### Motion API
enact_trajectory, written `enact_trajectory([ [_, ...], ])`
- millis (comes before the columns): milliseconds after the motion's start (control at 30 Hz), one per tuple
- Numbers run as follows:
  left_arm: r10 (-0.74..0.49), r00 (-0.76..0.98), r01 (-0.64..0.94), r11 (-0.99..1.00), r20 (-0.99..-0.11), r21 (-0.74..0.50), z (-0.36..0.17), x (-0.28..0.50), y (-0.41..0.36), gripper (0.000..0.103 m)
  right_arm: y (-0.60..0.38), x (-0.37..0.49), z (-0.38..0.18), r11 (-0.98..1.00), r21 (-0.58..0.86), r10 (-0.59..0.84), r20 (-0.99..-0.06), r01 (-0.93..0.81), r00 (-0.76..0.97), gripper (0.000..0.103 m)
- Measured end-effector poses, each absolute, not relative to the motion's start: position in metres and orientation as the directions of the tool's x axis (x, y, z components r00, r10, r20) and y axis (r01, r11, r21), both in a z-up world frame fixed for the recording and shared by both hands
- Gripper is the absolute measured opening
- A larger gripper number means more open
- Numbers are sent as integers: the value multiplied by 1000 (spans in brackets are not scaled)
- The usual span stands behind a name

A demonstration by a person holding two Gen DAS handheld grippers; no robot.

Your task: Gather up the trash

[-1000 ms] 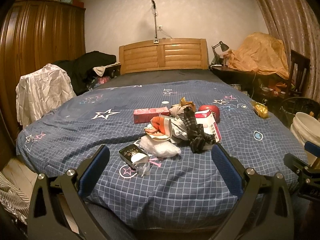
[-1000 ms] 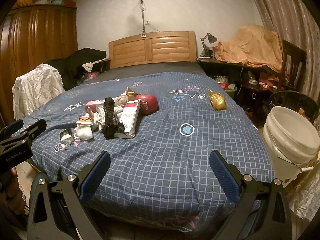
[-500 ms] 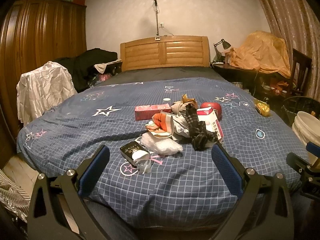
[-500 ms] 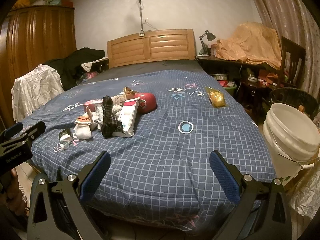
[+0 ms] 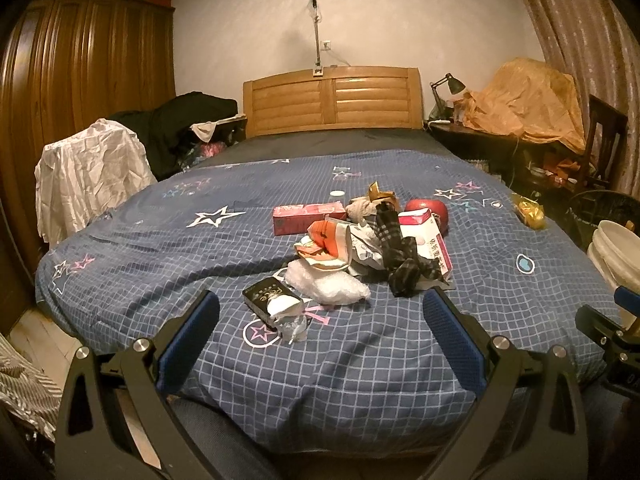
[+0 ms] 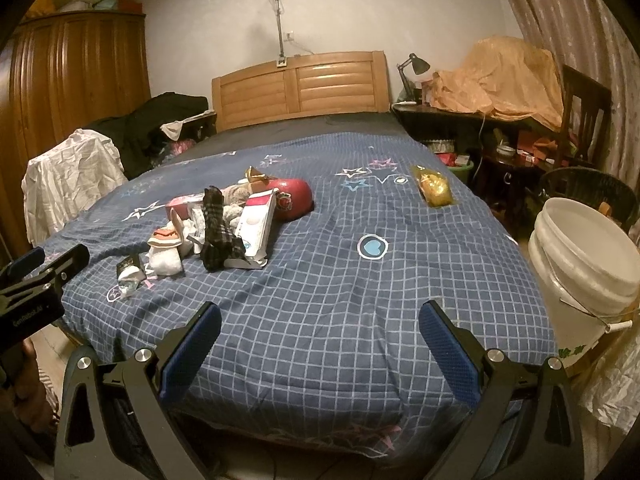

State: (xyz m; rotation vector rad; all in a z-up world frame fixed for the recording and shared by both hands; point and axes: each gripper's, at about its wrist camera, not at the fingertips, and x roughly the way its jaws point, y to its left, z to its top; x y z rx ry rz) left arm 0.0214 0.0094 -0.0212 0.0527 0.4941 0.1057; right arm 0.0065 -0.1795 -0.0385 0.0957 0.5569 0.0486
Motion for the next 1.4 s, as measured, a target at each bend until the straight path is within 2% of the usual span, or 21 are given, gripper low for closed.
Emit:
enact_trajectory([
  [433, 124, 849, -114, 992, -514, 52, -25, 41, 24, 98, -161, 22, -34, 996, 38, 84, -508, -75, 857, 99],
  [900, 139, 801, -129, 990, -583, 60, -45, 64, 34, 98, -160, 61, -49, 991, 92, 134, -555, -100, 821, 99],
  [1167, 150, 778, -197, 980, -610, -10, -54, 67, 83, 98, -136, 92, -55, 962, 135, 273, -568, -239, 776, 99],
  [1333, 164, 750, -266, 962, -641, -64, -62, 75, 112, 98, -120, 130, -55, 944, 153, 328, -555, -294, 764, 92],
  [1400, 159, 749, -268, 961, -643, -74, -64, 78, 114, 98, -122, 153, -53, 941, 178, 338, -553, -288, 762, 79],
])
